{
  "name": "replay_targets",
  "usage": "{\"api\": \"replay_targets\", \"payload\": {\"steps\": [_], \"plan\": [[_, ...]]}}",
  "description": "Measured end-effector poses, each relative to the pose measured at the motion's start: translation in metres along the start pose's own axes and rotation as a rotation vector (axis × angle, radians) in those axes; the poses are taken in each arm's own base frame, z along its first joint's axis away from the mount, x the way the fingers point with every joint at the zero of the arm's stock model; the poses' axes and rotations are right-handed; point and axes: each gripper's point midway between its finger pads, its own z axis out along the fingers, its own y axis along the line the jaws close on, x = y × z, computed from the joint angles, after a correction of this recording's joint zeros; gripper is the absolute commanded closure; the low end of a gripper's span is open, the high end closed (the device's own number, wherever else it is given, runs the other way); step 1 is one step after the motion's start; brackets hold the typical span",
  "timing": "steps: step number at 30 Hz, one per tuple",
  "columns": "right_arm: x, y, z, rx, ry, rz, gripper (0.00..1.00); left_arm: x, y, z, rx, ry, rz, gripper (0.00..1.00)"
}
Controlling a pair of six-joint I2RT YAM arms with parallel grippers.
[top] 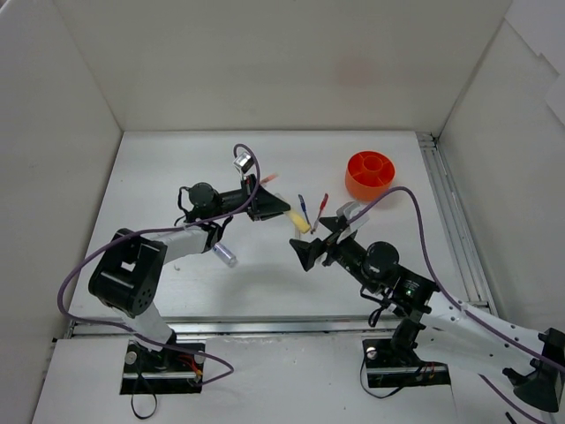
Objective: Sort the stationery into containers
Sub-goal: Place the pen in the storage box.
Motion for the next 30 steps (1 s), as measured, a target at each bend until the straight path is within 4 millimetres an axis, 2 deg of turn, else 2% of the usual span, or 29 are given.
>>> {"api": "replay_targets", "payload": {"steps": [5, 9, 12, 14, 18, 20, 22, 23, 25, 26, 27, 30], "plan": [[-0.001, 0.005, 0.001, -0.010, -0.017, 0.094, 0.02, -0.005, 0.003, 0.002, -0.001, -0.009, 0.011, 1.00], [0.013, 0.009, 0.014, -0.015, 0.033, 0.087, 0.10, -0.006, 0.002, 0.003, 0.001, -0.011, 0.024, 1.00], [0.016, 0.005, 0.025, 0.042, 0.056, 0.130, 0.35, -0.006, 0.002, 0.003, 0.001, -0.014, 0.029, 1.00], [0.015, 0.000, 0.031, 0.094, 0.044, 0.208, 0.36, -0.008, 0.003, 0.003, 0.001, -0.025, 0.041, 1.00], [0.007, -0.002, 0.039, 0.142, -0.024, 0.367, 0.52, -0.011, 0.005, 0.003, -0.003, -0.052, 0.066, 1.00], [0.008, -0.005, 0.043, 0.171, -0.043, 0.419, 0.52, -0.011, 0.004, 0.004, -0.002, -0.058, 0.080, 1.00], [0.007, -0.007, 0.046, 0.188, -0.059, 0.453, 0.58, -0.012, 0.004, 0.004, -0.001, -0.062, 0.092, 1.00], [0.007, -0.008, 0.047, 0.196, -0.065, 0.464, 0.68, -0.012, 0.003, 0.004, 0.002, -0.065, 0.100, 1.00], [0.006, -0.009, 0.047, 0.205, -0.073, 0.483, 0.75, -0.014, 0.001, 0.004, 0.008, -0.078, 0.113, 1.00], [0.006, -0.007, 0.048, 0.197, -0.073, 0.492, 0.90, -0.015, 0.001, 0.005, 0.009, -0.083, 0.113, 1.00], [0.005, -0.006, 0.048, 0.190, -0.075, 0.500, 0.98, -0.016, 0.000, 0.005, 0.009, -0.086, 0.107, 1.00], [0.005, -0.005, 0.048, 0.184, -0.082, 0.512, 1.00, -0.016, 0.000, 0.005, 0.013, -0.089, 0.111, 1.00]]}}
